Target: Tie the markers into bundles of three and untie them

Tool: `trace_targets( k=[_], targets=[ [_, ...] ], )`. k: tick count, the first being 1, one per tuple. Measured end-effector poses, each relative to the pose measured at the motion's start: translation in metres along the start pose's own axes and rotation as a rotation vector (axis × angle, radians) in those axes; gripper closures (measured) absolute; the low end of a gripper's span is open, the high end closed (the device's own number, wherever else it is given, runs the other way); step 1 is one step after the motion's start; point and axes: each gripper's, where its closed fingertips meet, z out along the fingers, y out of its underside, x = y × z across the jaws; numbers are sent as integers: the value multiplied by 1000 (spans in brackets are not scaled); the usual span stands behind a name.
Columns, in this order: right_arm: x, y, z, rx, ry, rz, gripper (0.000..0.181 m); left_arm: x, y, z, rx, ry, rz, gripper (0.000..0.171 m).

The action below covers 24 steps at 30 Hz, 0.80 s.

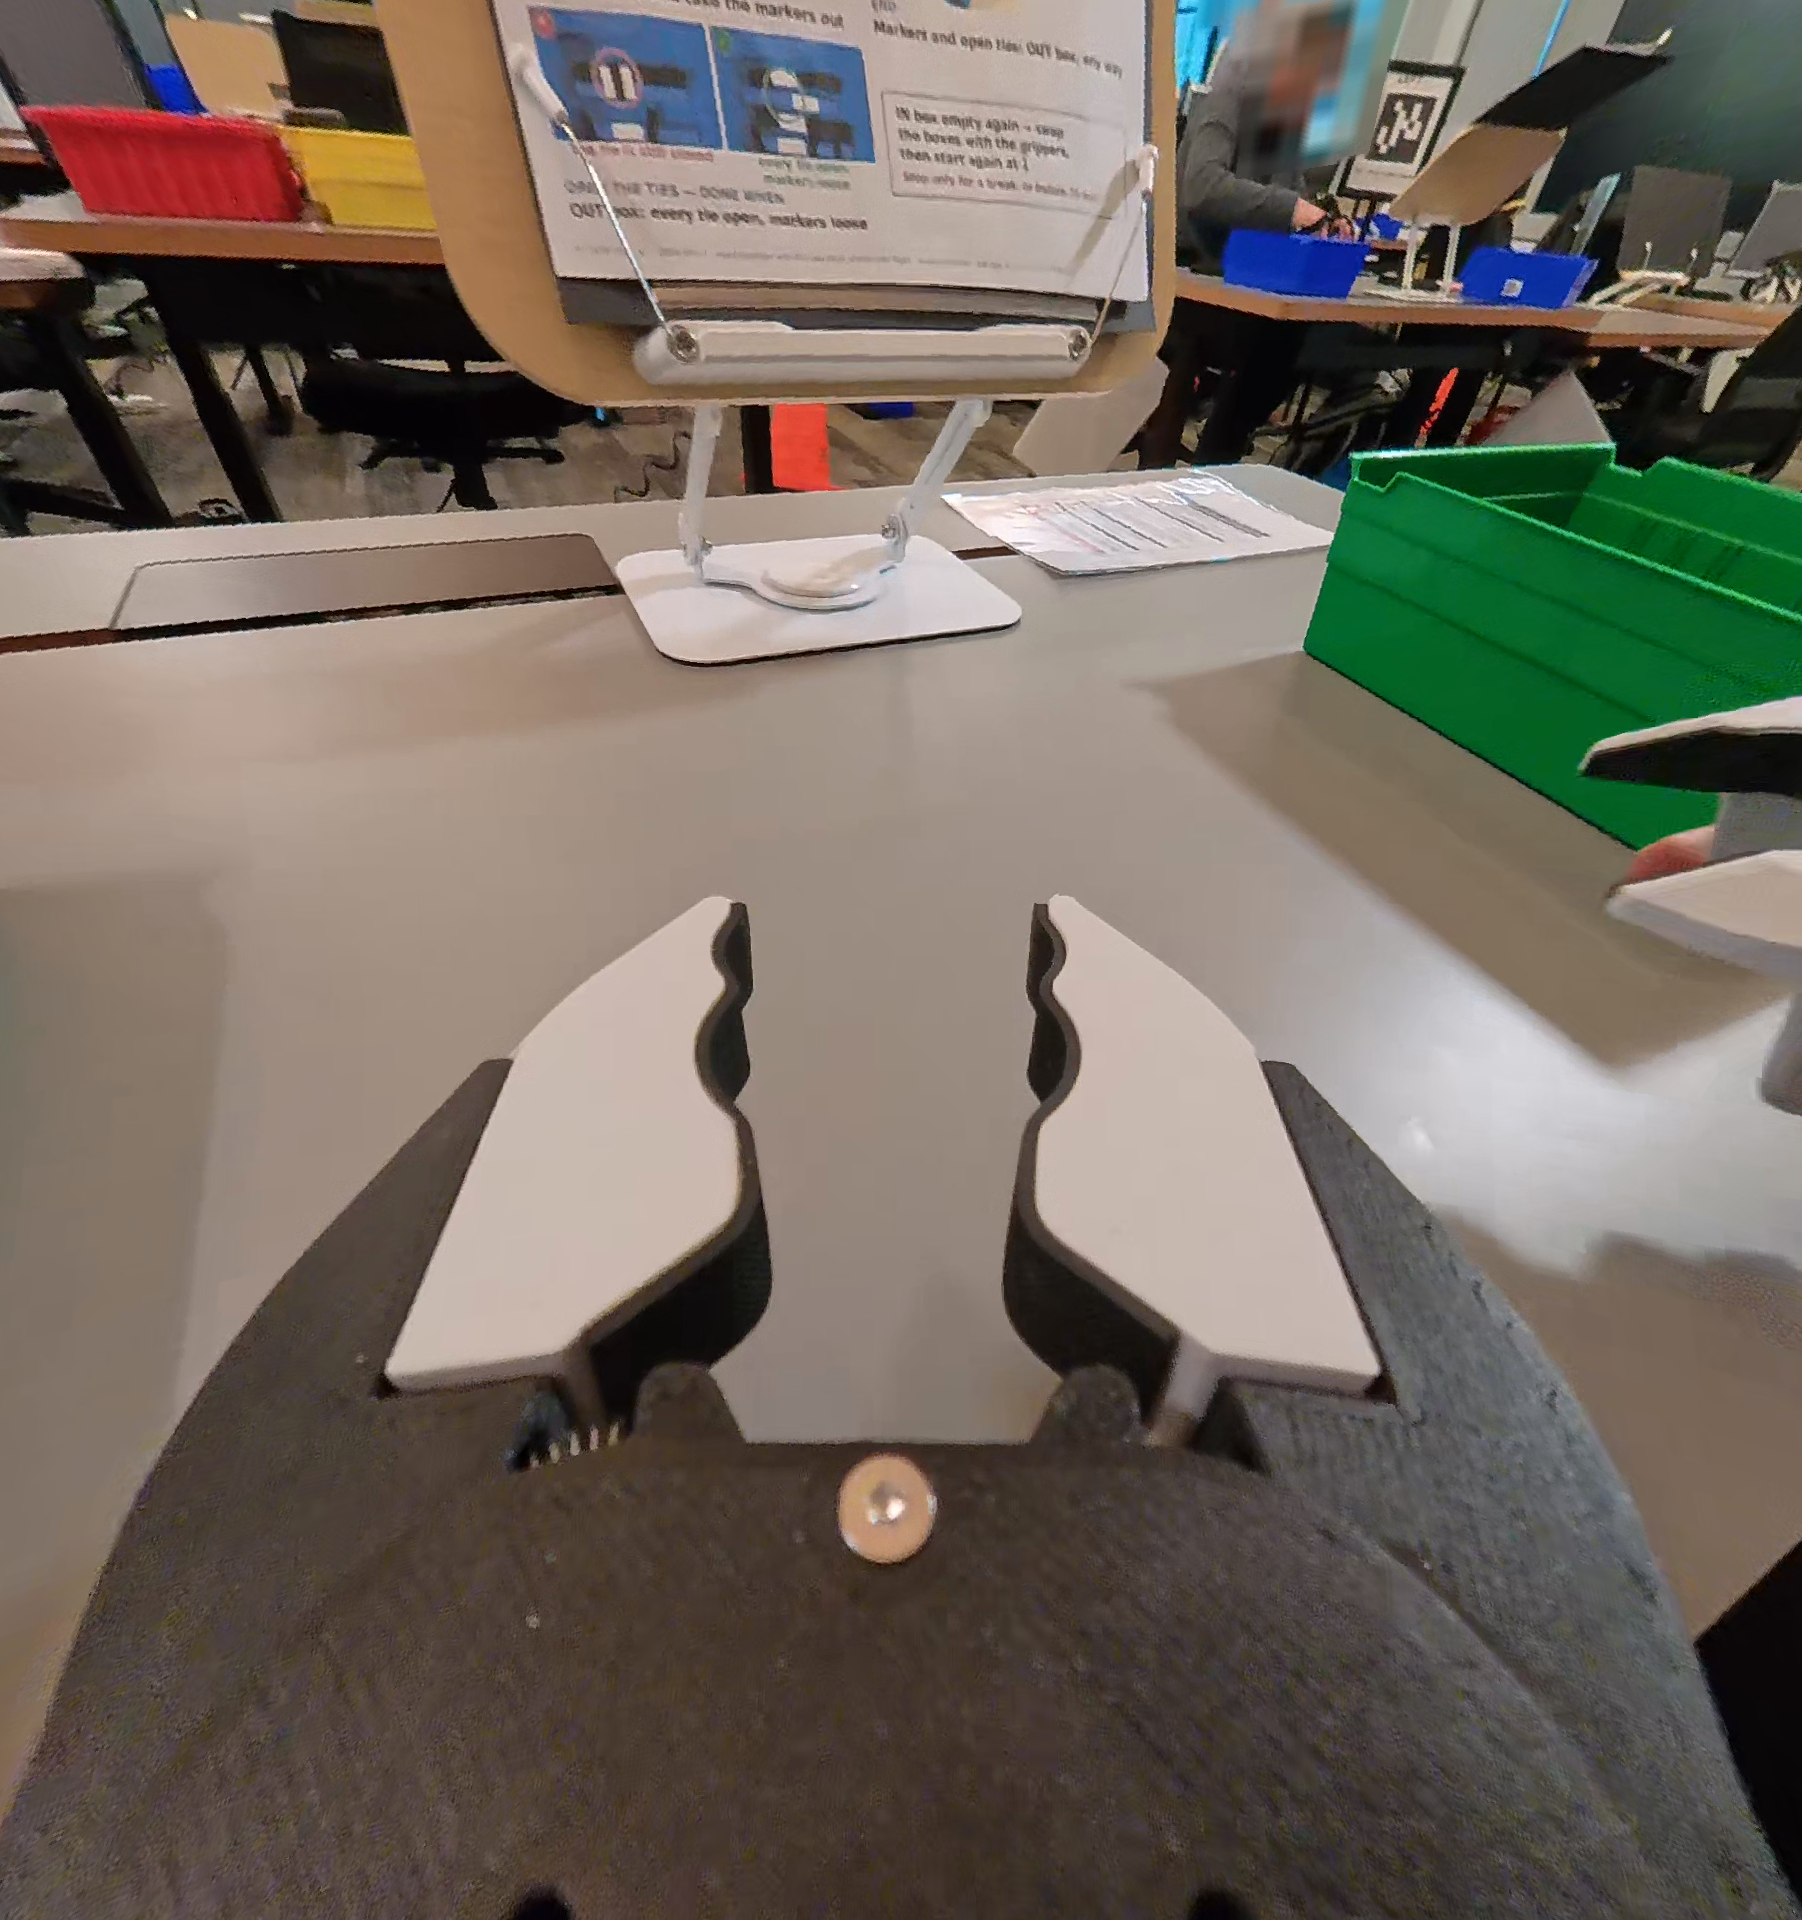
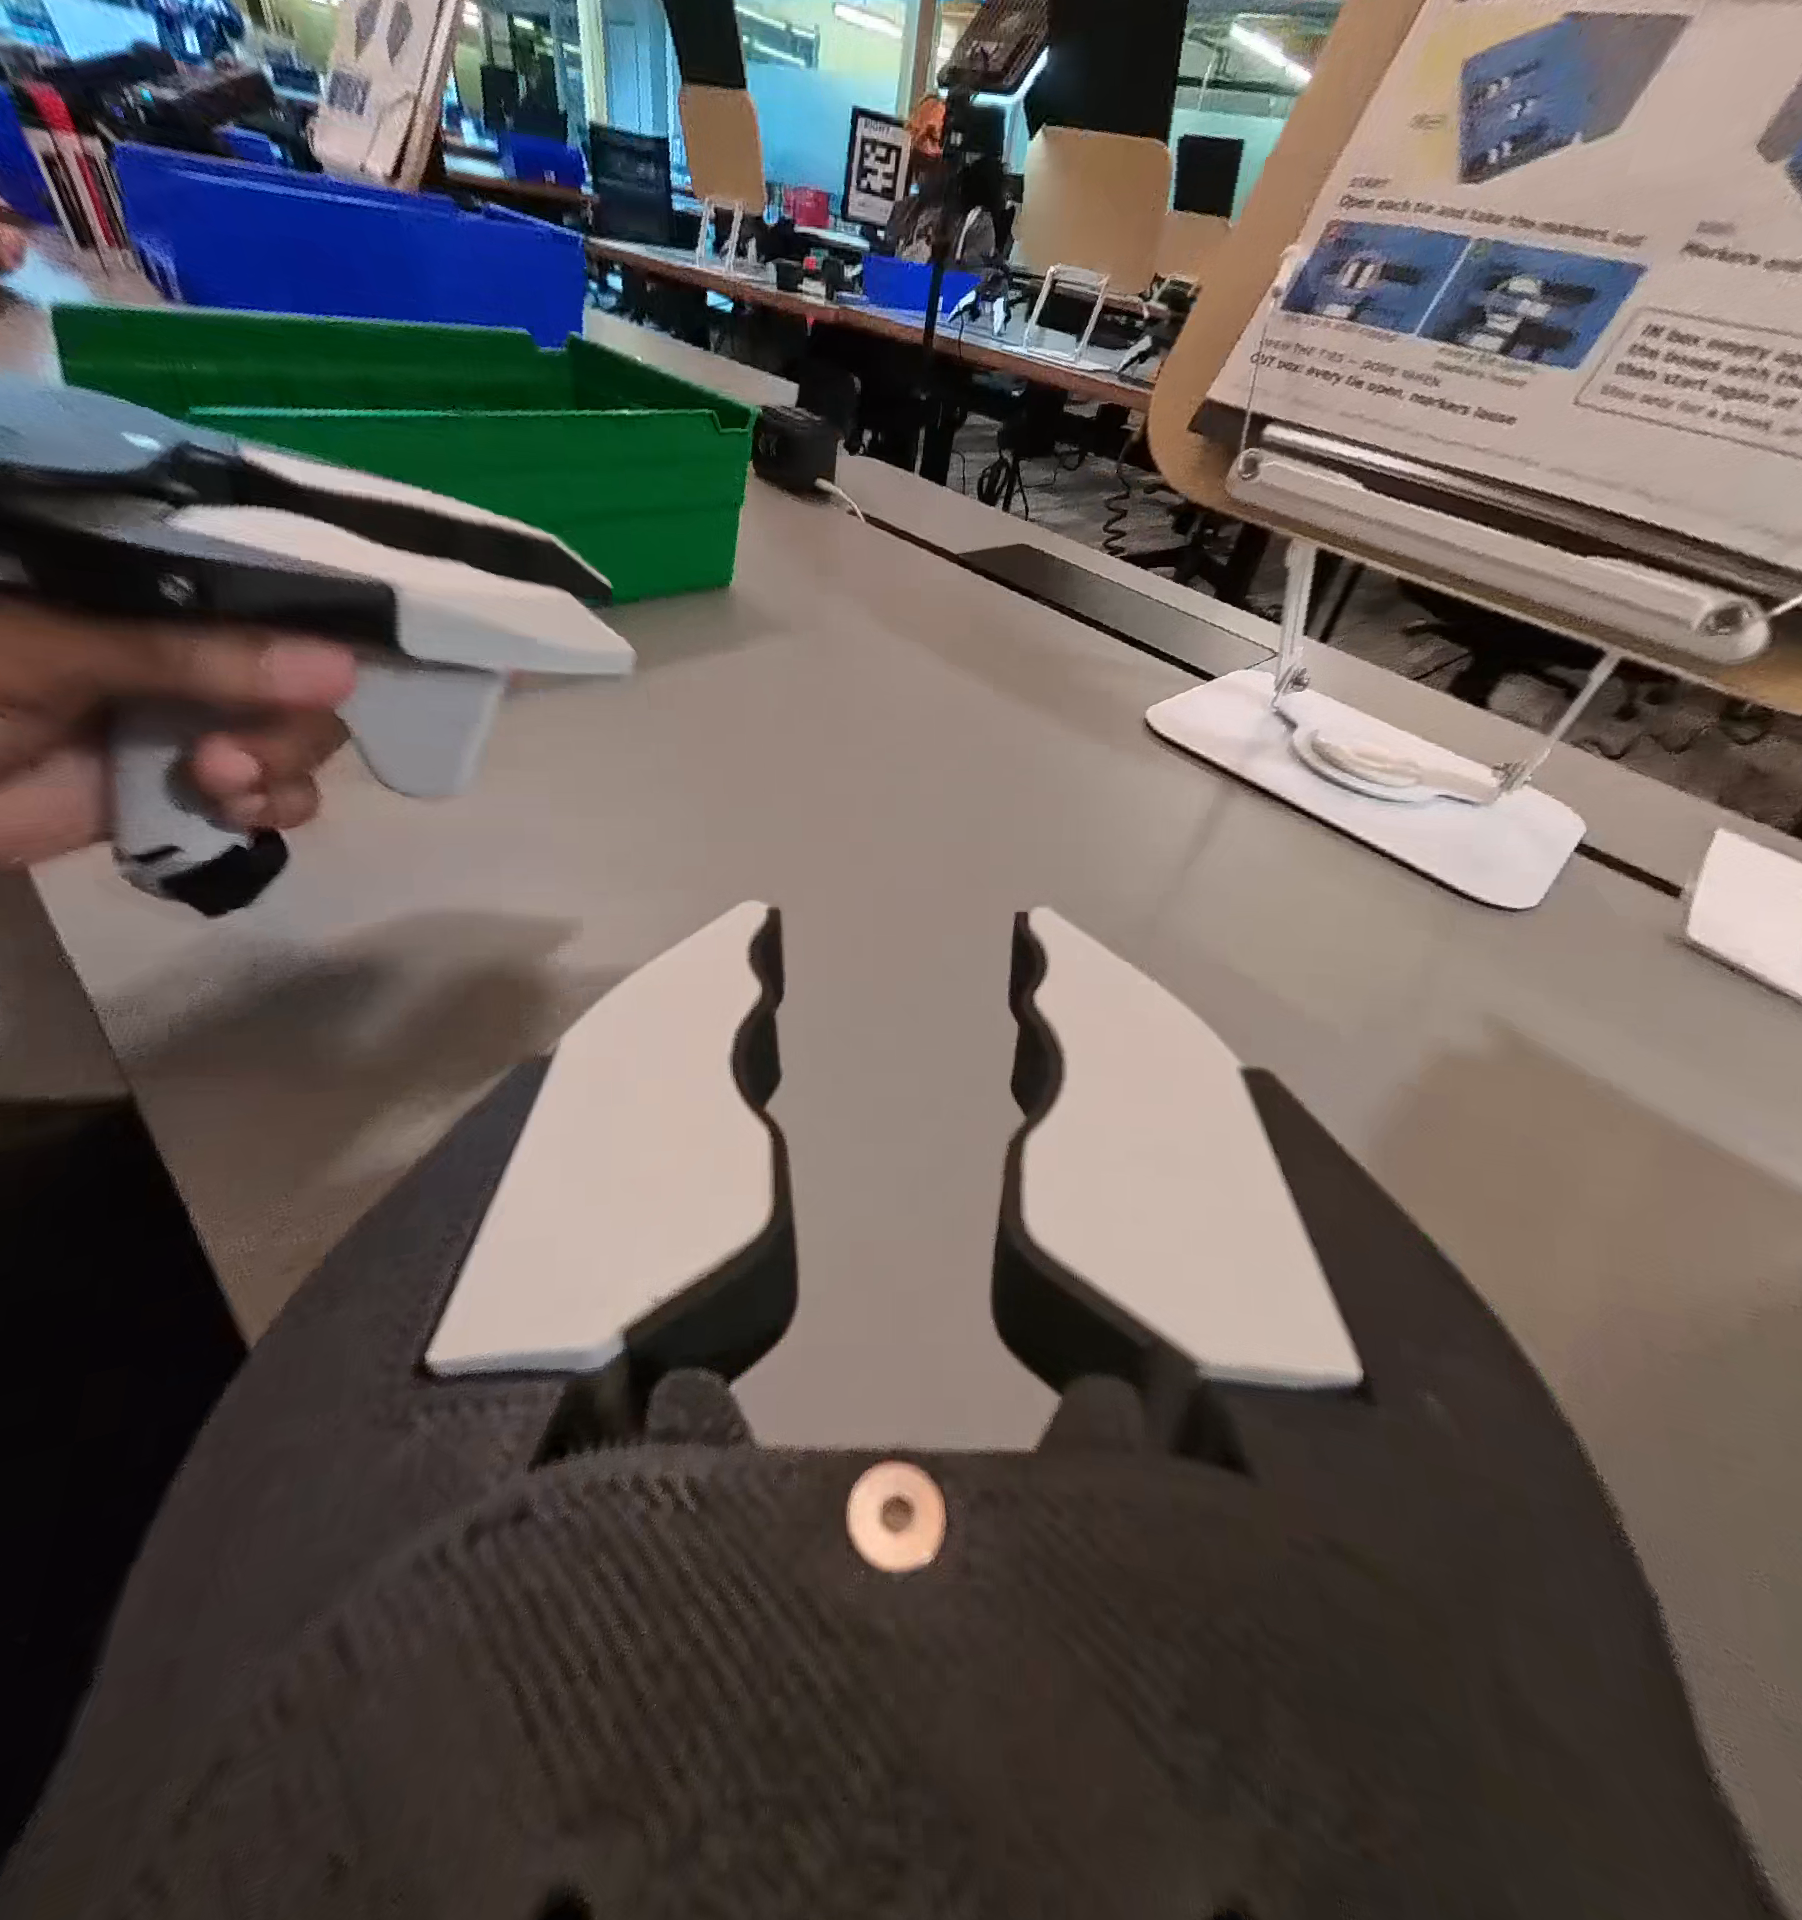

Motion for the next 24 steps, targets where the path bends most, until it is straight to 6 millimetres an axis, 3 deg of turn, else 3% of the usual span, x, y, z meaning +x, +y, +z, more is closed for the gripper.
trace_targets(
  k=[3, 6, 9, 11, 12, 13, 15, 18, 20, 24],
  targets=[
    [0, 0, 11, -1, -25, 79, 141, -12, -8, -19, 35, -37, -25, 120],
    [1, -1, 18, 0, -54, 201, 142, -37, -35, -51, 120, -127, -30, 117],
    [-3, -3, 20, 6, -95, 257, 143, -91, -82, -97, 222, -288, 0, 122],
    [-7, 1, 20, -5, -123, 253, 144, -134, -101, -120, 174, -363, 15, 148],
    [-10, 5, 22, -19, -136, 243, 145, -158, -109, -126, 149, -390, -3, 150],
    [-13, 8, 23, -35, -150, 228, 145, -179, -115, -125, 135, -399, -21, 155],
    [-19, 13, 26, -63, -173, 199, 145, -221, -115, -106, 52, -391, -34, 157],
    [-25, 19, 27, -85, -192, 183, 145, -280, -68, -62, -318, -368, -46, 147],
    [-27, 21, 25, -93, -194, 173, 145, -298, -39, -41, -512, -312, -91, 145],
    [-23, 26, 21, -106, -175, 178, 145, -325, -16, -9, -642, -325, -36, 136]
  ],
)
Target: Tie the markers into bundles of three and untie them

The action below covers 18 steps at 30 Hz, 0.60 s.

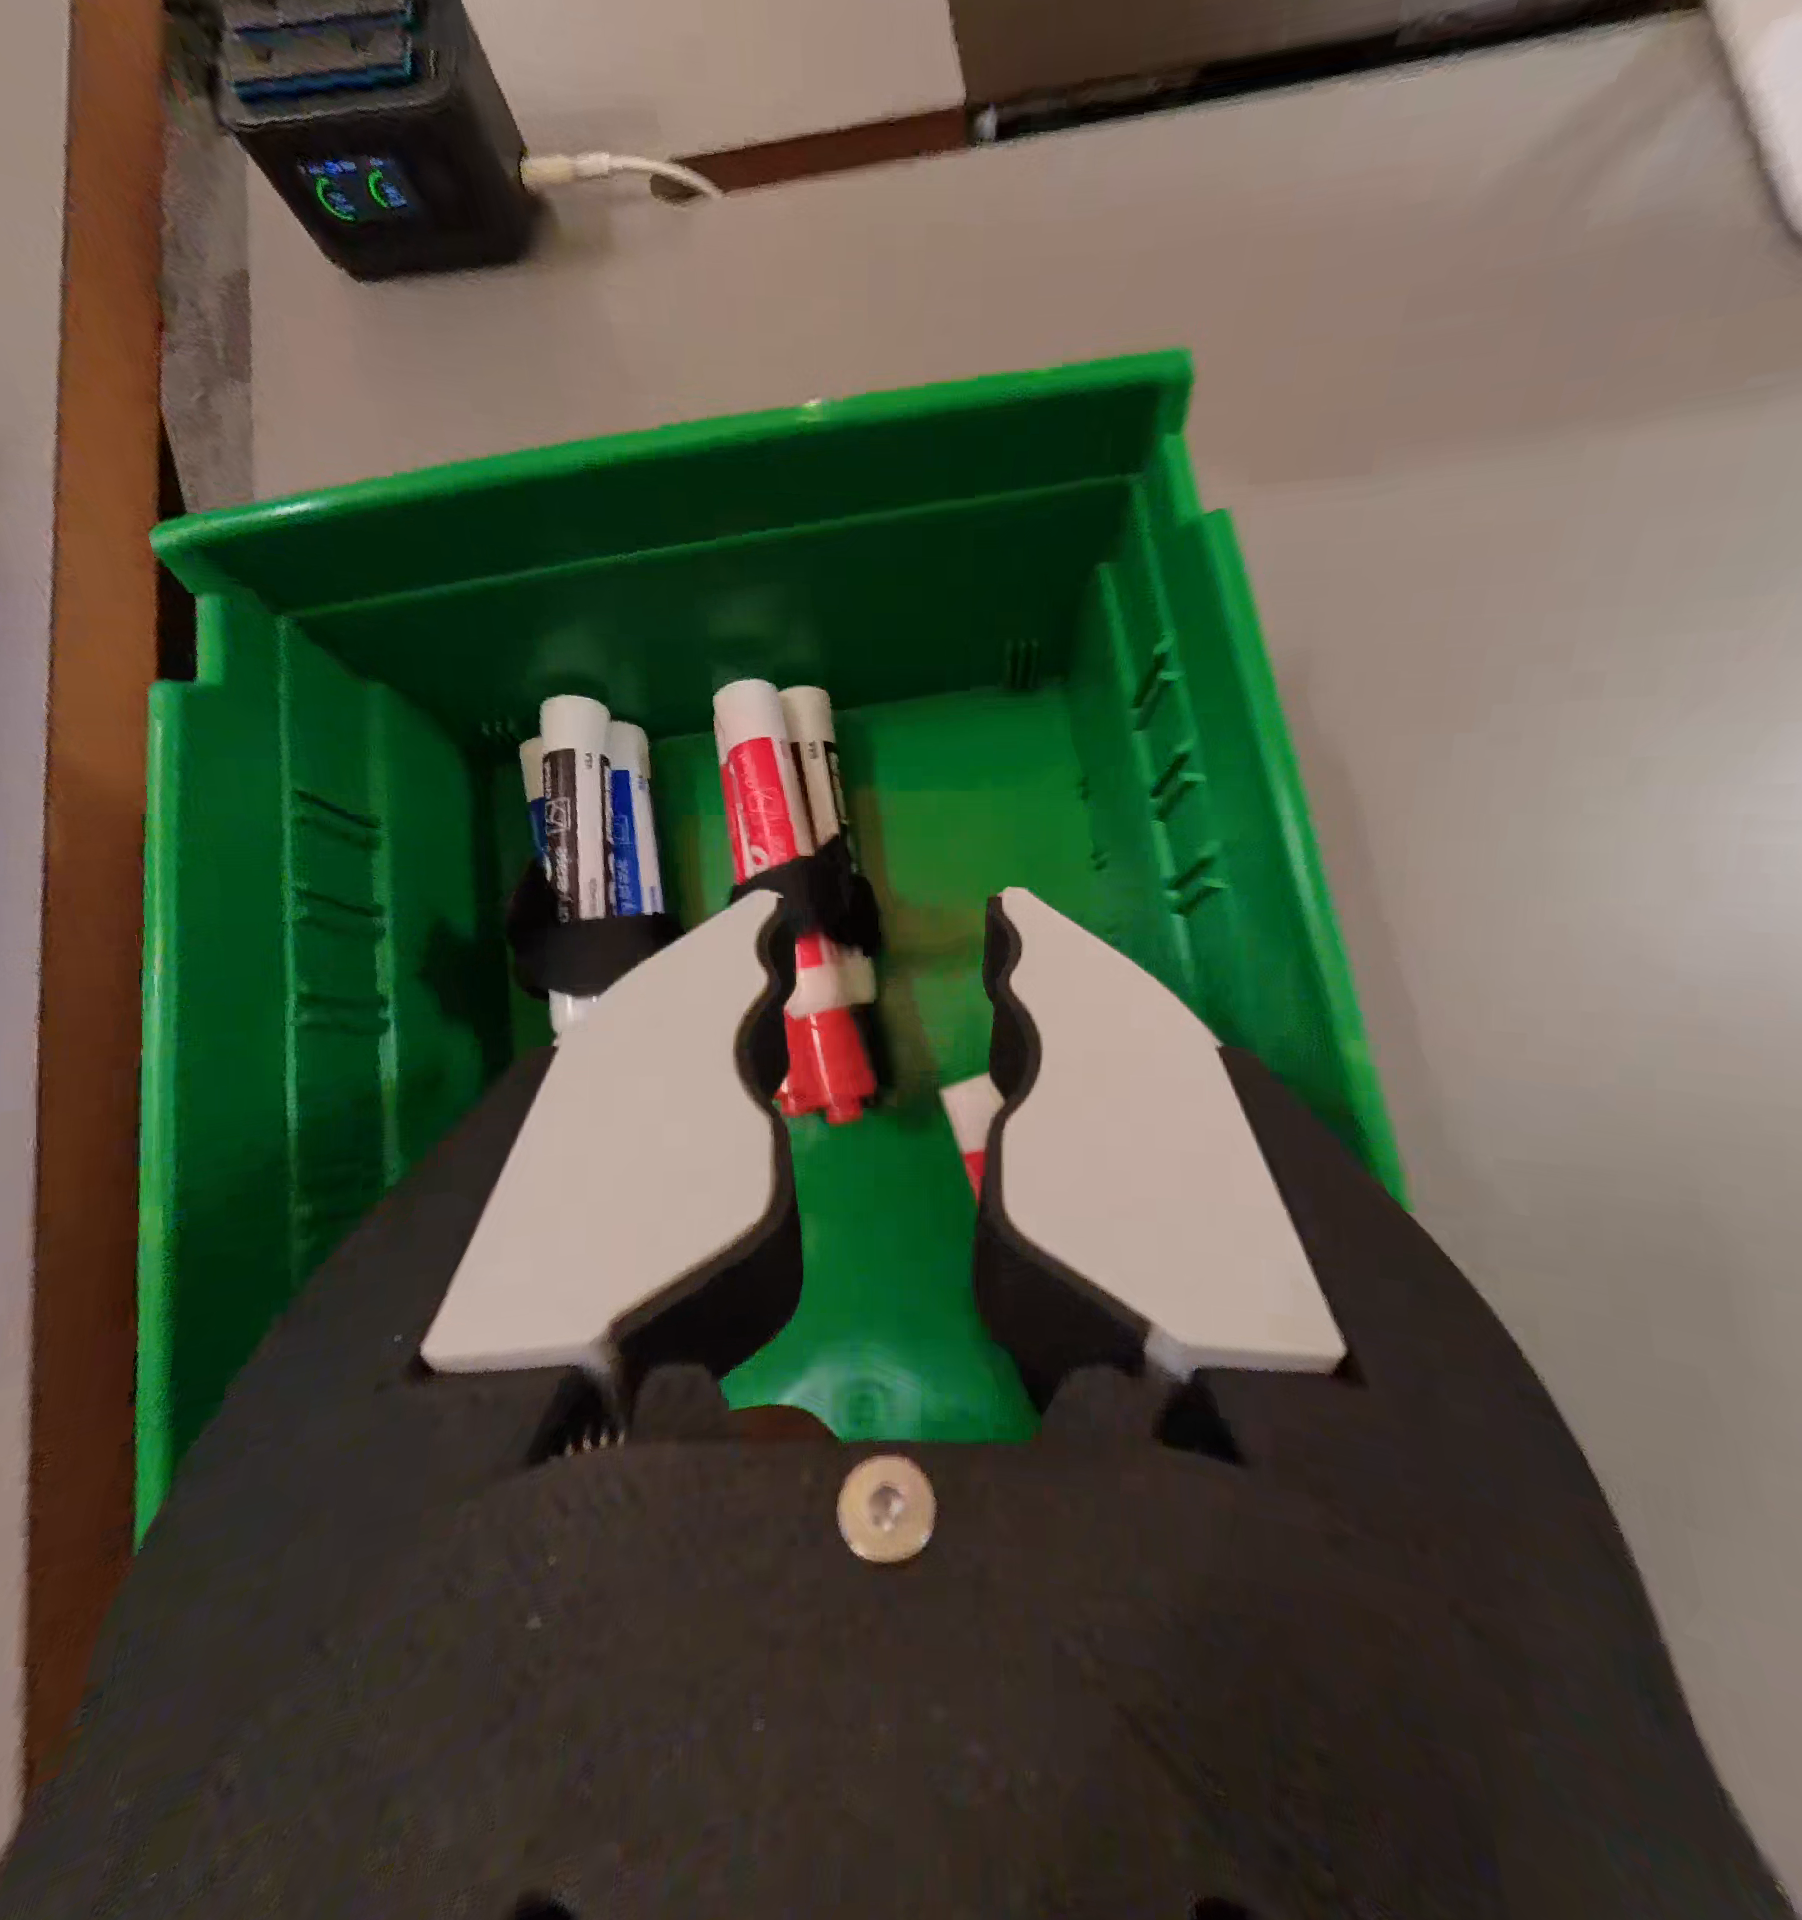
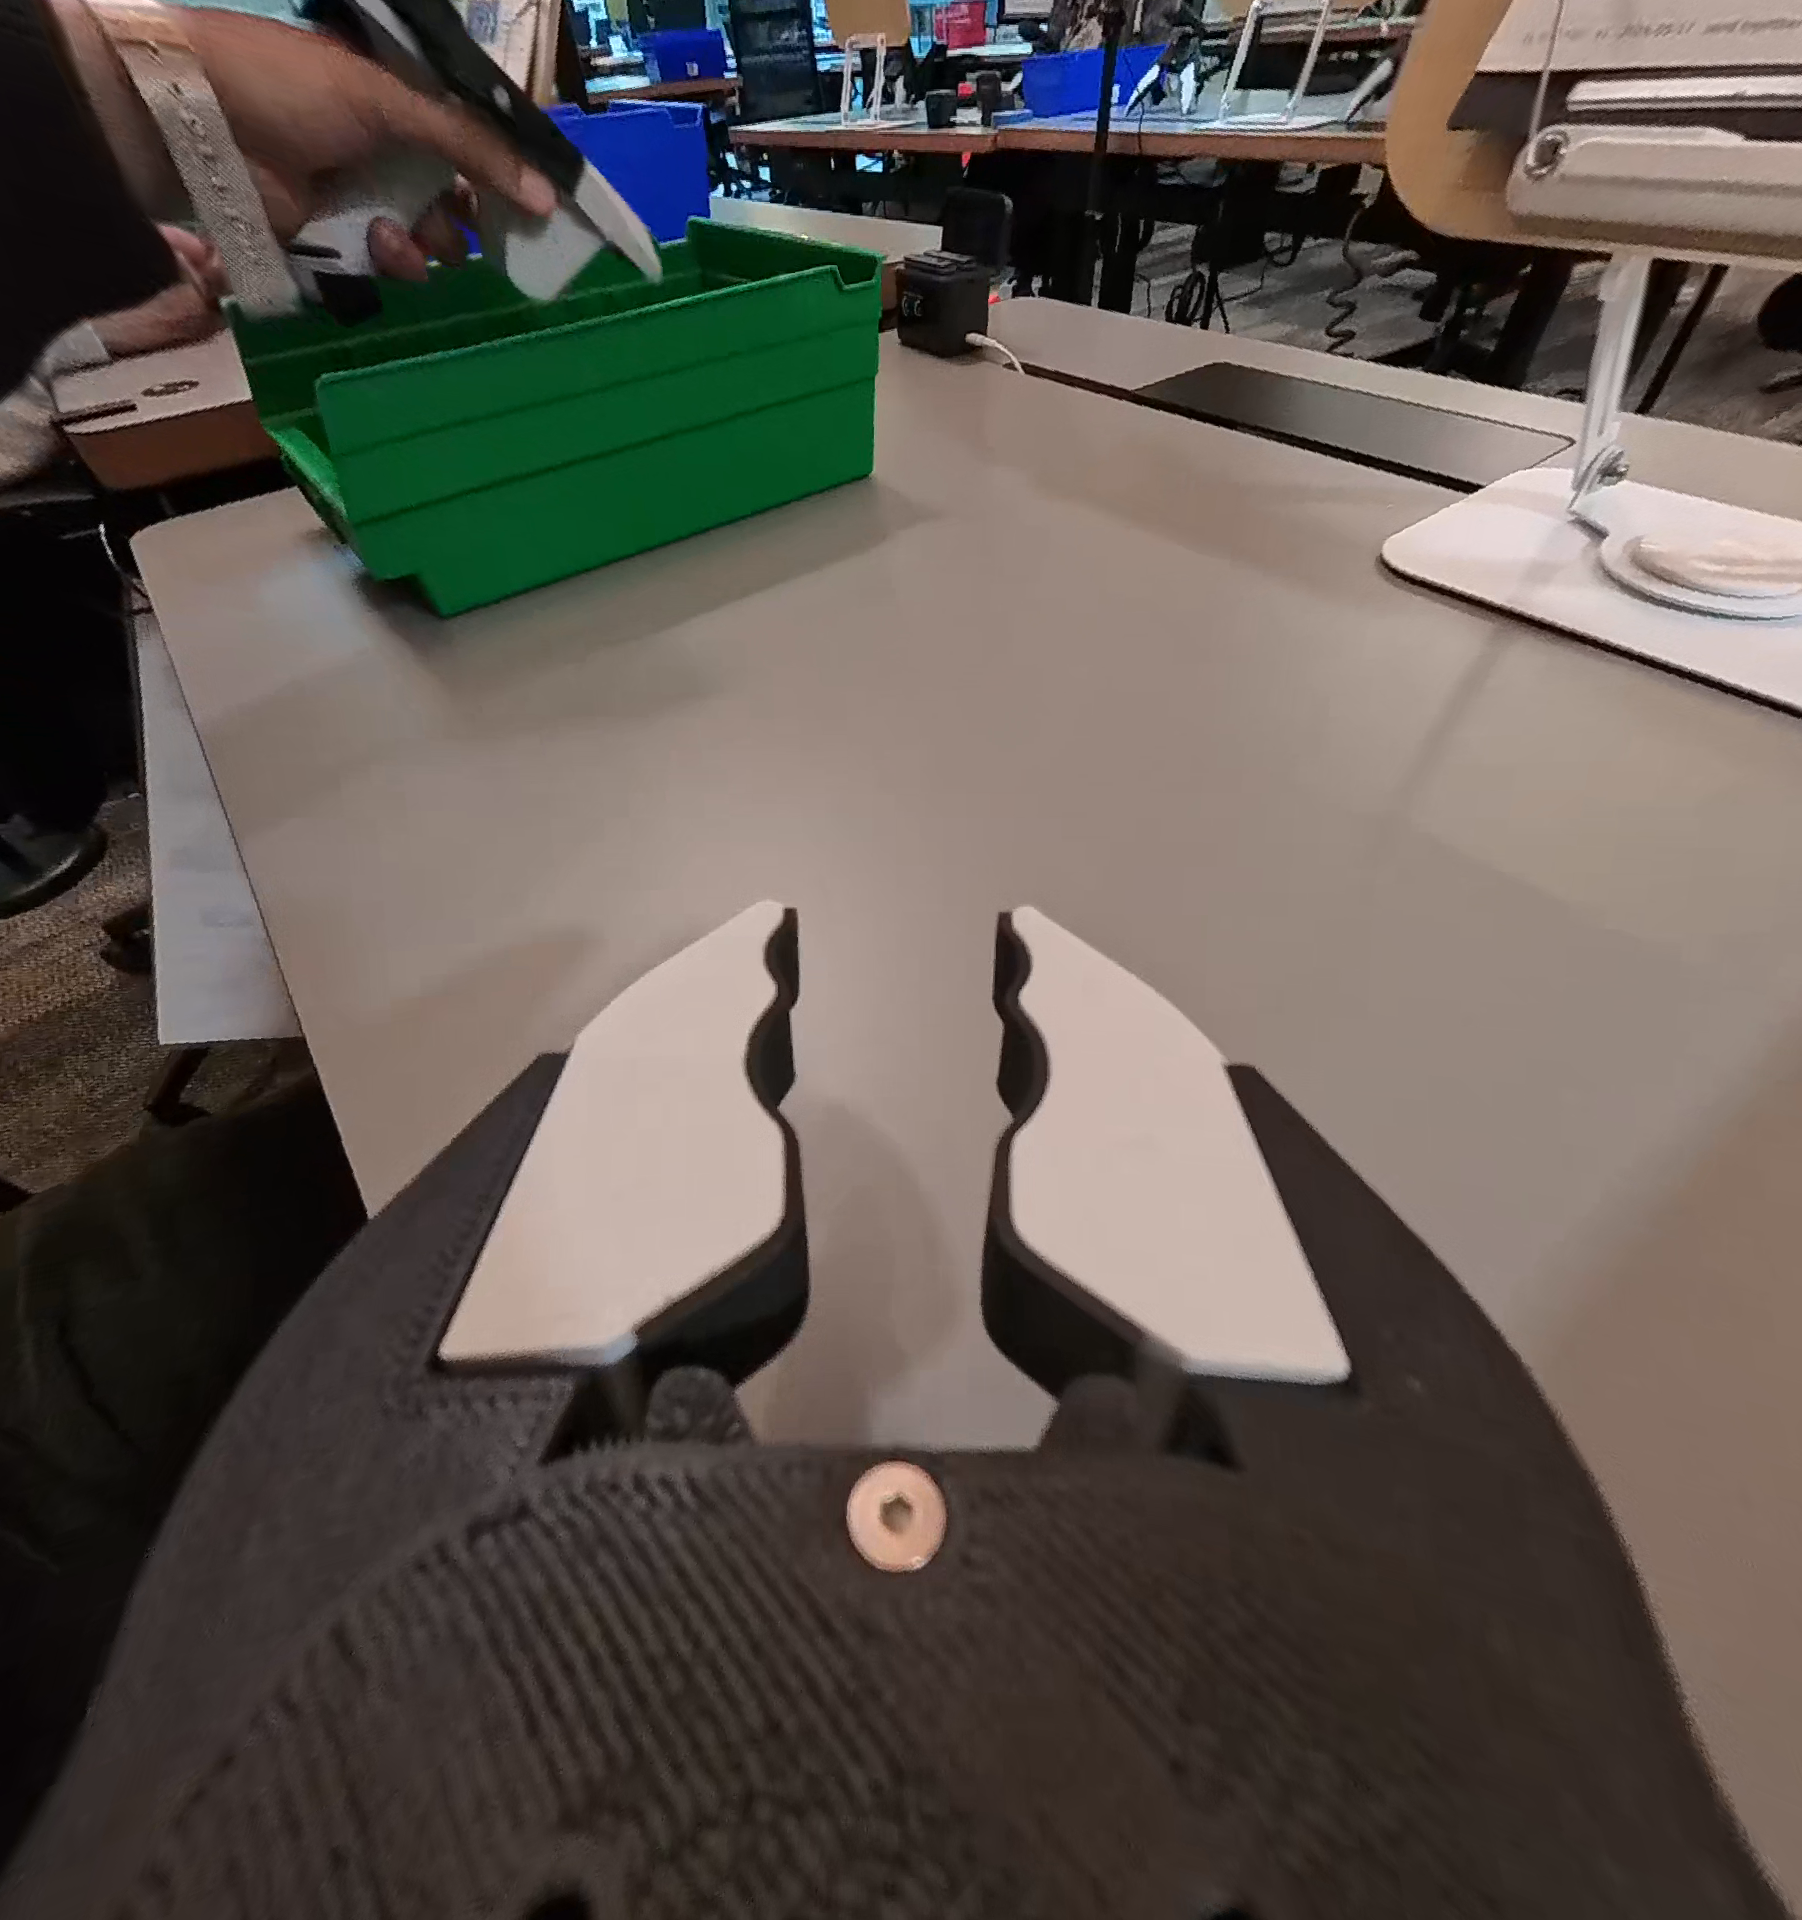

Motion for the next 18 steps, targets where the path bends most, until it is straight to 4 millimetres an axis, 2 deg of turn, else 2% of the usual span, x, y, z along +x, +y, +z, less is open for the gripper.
trace_targets(
  k=[4, 8, 12, 15, 18],
  targets=[
    [8, -2, -5, 27, 21, 54, 145, -14, 17, 33, -175, -84, 86, 130],
    [13, -2, -6, 34, 22, 96, 146, -18, 26, 52, -224, -96, 82, 126],
    [12, -3, -3, 37, 0, 118, 146, -25, 41, 66, -289, -132, 82, 121],
    [9, -3, -1, 34, -18, 126, 146, -26, 45, 71, -281, -129, 77, 130],
    [8, -3, -1, 34, -23, 126, 146, -28, 43, 70, -263, -136, 74, 132]
  ],
)
